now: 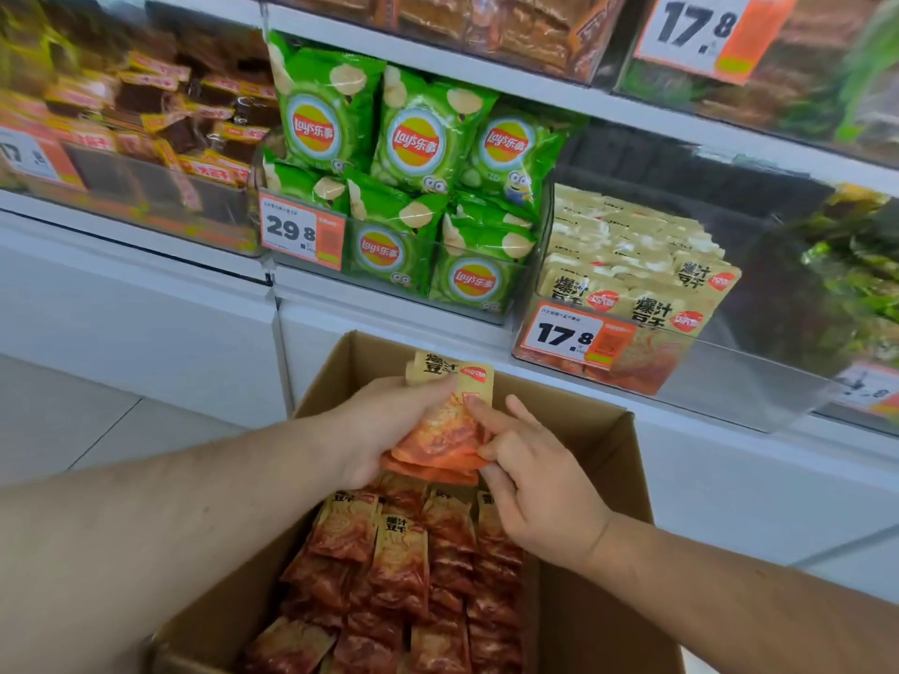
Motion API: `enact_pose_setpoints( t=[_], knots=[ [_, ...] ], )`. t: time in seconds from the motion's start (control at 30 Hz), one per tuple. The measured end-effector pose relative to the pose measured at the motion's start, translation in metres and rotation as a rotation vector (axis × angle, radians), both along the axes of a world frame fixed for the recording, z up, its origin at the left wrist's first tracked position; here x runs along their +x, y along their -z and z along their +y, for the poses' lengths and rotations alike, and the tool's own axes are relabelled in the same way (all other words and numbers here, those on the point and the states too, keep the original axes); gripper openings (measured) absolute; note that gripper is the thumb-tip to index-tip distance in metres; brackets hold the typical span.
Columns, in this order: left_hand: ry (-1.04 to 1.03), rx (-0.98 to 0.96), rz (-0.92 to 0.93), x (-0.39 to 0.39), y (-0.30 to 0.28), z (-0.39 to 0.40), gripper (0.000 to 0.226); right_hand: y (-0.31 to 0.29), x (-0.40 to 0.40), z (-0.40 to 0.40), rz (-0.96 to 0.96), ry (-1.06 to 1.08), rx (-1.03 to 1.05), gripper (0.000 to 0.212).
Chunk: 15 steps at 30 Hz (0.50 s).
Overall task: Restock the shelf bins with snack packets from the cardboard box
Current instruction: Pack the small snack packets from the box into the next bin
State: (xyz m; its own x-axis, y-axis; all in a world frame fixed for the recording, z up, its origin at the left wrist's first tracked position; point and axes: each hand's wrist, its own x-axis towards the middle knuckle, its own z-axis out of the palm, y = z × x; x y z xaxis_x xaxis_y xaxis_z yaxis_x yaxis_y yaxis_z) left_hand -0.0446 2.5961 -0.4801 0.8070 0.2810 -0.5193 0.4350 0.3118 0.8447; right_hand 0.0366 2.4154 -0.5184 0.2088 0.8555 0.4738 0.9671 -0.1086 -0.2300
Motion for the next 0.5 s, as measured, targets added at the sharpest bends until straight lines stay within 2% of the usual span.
enact_pose_setpoints(
  t=[0.1,0.17,0.23,0.33,0.4,0.43,0.5],
  knots=[
    [0.021,0.078,-0.115,-0.001,-0.003,-0.008,0.029,-0.012,-0.002,-0.008,-0.055,0.007,0.048,0.016],
    [0.021,0.125,-0.174,-0.001,-0.008,-0.010,0.030,-0.030,-0.003,-0.012,0.042,0.102,0.033,0.030],
    [0.024,0.160,-0.232,-0.001,-0.015,-0.012,0.030,-0.051,-0.003,-0.012,0.307,0.288,-0.014,0.046],
    [0.039,0.161,-0.313,-0.001,-0.027,-0.017,0.035,-0.073,0.008,-0.013,0.886,0.409,-0.152,0.075],
    [0.073,0.156,-0.365,-0.001,-0.032,-0.023,0.038,-0.083,0.016,-0.016,1.065,0.300,-0.186,0.051],
    [0.093,0.154,-0.384,0.000,-0.034,-0.027,0.039,-0.087,0.018,-0.016,1.072,0.244,-0.176,0.037],
    [0.121,0.161,-0.423,0.004,-0.037,-0.036,0.045,-0.095,0.022,-0.018,1.098,0.185,-0.111,0.029]
  ],
)
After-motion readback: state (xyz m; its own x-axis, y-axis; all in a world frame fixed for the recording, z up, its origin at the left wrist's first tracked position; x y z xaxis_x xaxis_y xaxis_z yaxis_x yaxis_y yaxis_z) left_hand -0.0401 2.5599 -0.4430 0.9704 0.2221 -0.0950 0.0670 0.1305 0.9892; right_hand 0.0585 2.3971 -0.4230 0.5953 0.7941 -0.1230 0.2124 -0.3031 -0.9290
